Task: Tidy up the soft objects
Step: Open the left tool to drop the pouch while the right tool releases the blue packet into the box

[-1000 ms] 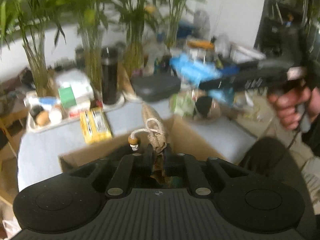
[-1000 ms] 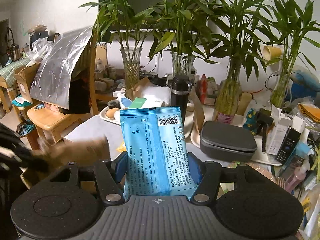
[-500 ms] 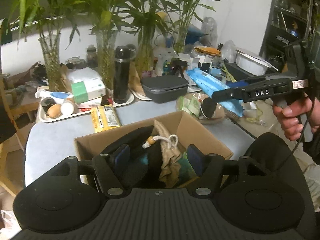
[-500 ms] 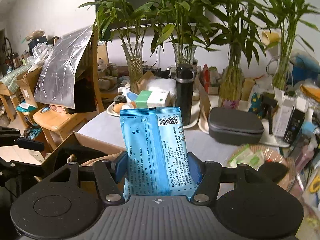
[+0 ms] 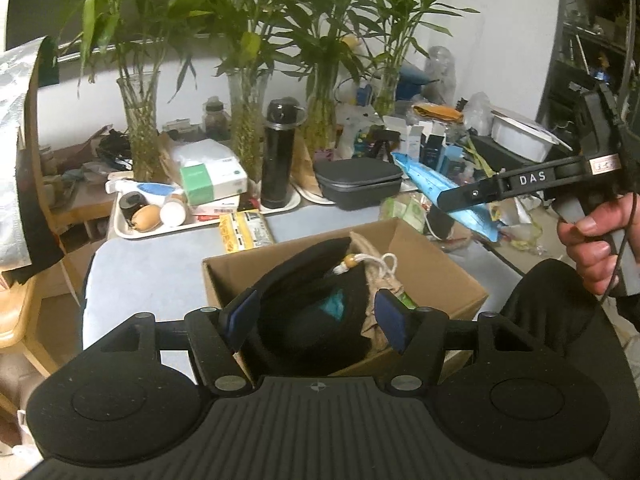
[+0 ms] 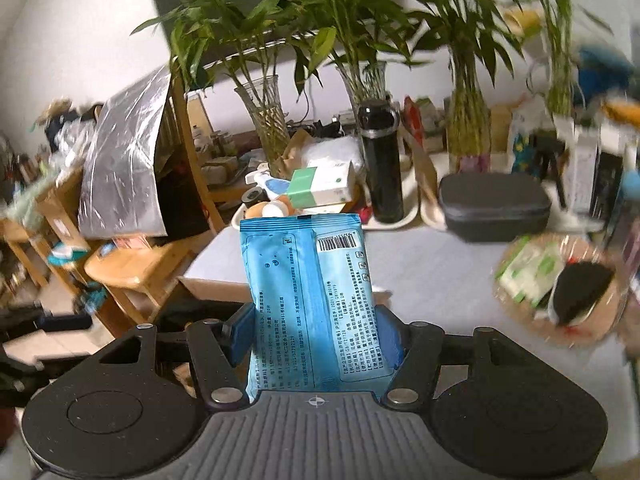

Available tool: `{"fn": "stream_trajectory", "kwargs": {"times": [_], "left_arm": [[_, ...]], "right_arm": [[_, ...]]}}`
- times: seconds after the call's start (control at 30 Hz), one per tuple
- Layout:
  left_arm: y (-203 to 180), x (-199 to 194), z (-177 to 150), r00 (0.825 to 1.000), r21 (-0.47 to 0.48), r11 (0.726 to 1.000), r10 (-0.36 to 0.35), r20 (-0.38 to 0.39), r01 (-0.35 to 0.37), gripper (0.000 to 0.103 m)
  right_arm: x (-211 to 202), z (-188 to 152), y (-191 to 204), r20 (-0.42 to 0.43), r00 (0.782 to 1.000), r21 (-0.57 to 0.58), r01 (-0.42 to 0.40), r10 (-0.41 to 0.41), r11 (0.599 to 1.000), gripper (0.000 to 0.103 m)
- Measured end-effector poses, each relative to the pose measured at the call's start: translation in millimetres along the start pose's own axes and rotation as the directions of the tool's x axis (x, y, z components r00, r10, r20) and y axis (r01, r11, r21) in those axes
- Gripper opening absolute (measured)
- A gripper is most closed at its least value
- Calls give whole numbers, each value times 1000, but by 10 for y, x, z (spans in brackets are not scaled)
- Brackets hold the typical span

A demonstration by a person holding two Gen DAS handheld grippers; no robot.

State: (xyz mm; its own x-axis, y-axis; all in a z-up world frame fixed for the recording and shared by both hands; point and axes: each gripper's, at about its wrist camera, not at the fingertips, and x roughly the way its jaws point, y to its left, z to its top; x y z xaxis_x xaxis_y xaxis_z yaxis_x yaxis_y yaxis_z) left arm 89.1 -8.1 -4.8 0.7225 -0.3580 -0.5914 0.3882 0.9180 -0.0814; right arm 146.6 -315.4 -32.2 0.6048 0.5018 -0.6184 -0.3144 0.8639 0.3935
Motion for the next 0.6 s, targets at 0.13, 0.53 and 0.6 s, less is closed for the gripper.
{"fn": "stream_trajectory", "kwargs": {"times": [0.13, 0.53, 0.6], "left_arm": [[1, -53, -23, 1000, -2, 1000, 4, 14, -4, 63], [84, -119, -104, 999, 27, 999, 47, 4, -47, 63], [99, -116, -113, 998, 24, 998, 55, -6, -55, 63]], "right_arm": [[195, -106, -72, -43, 995, 135, -78, 85, 988, 91], [138, -159, 15, -49, 998, -32, 40, -41, 999, 103], [131, -172, 24, -56, 997, -58, 57, -60, 997, 103]]}}
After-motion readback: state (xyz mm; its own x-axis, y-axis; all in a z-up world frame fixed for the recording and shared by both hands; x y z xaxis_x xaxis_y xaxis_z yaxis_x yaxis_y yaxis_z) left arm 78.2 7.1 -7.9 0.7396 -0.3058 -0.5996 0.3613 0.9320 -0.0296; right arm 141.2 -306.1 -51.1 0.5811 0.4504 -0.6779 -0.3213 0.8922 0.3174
